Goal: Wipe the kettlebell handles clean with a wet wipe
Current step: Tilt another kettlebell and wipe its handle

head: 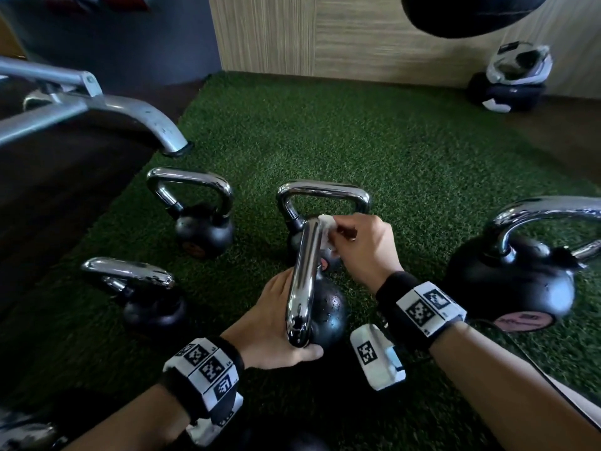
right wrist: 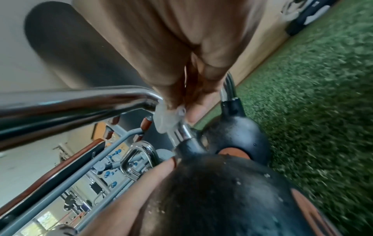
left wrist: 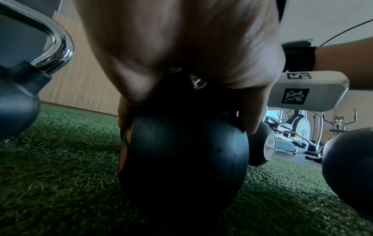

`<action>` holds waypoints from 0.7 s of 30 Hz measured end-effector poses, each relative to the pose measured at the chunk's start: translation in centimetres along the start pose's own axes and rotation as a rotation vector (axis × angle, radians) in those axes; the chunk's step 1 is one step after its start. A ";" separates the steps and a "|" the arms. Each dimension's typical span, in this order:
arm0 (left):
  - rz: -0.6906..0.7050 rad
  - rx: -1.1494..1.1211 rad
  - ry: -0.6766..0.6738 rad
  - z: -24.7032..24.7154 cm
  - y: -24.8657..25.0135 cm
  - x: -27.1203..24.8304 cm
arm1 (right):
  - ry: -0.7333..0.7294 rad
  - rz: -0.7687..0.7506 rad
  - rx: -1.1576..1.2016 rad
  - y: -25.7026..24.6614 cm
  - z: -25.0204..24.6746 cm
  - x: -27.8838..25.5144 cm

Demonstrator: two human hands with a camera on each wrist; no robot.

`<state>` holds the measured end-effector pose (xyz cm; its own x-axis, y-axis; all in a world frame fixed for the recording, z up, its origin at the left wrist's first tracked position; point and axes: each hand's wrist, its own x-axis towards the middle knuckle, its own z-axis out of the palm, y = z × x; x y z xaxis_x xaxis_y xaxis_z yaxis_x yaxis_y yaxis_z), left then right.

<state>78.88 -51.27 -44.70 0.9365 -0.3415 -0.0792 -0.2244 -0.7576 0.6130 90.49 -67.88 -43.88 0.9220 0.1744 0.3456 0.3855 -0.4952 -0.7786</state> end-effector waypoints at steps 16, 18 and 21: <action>-0.005 -0.008 -0.046 -0.6 -2.4 1.7 | 0.056 -0.369 -0.185 -1.1 -1.7 -2.1; -0.035 -0.046 -0.060 -0.9 -2.8 2.2 | 0.072 -0.296 -0.153 -0.9 -1.4 -1.4; -0.069 -0.036 -0.092 -1.4 -3.1 2.8 | 0.037 -0.263 -0.167 -2.0 -1.7 -2.2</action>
<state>82.59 -49.08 -45.71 0.9205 -0.3398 -0.1929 -0.1487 -0.7611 0.6314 87.58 -68.72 -42.18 0.7881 0.2858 0.5451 0.5970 -0.5704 -0.5641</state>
